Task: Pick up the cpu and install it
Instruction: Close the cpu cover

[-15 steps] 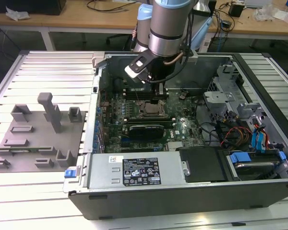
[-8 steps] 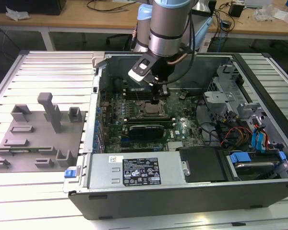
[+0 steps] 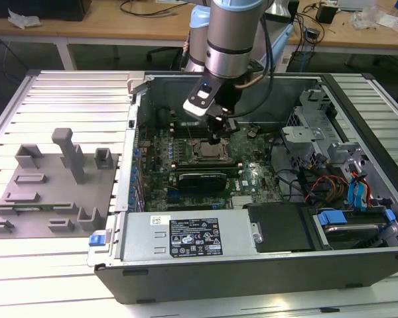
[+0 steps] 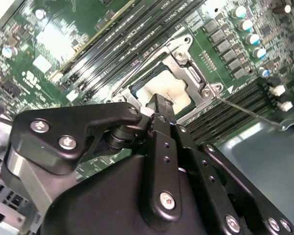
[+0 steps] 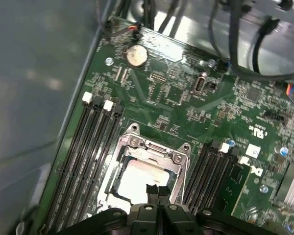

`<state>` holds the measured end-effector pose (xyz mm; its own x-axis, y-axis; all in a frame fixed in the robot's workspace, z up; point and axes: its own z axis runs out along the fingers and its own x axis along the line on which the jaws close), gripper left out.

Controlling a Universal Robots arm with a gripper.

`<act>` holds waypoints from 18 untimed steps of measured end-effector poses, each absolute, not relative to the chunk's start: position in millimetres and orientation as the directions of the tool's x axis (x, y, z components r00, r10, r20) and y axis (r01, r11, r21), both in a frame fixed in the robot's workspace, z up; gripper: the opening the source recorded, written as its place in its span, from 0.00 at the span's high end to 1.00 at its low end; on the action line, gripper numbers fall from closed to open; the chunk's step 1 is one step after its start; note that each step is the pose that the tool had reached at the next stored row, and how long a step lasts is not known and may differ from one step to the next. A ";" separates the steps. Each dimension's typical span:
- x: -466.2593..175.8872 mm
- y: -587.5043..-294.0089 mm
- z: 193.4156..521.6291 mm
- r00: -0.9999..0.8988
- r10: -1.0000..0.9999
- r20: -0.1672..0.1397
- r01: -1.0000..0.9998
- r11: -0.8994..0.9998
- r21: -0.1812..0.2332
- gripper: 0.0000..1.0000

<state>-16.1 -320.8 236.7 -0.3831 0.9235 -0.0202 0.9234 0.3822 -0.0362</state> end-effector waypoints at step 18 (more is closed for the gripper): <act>-16.0 -320.9 236.6 -0.723 0.691 -0.021 0.691 0.722 -0.037 0.89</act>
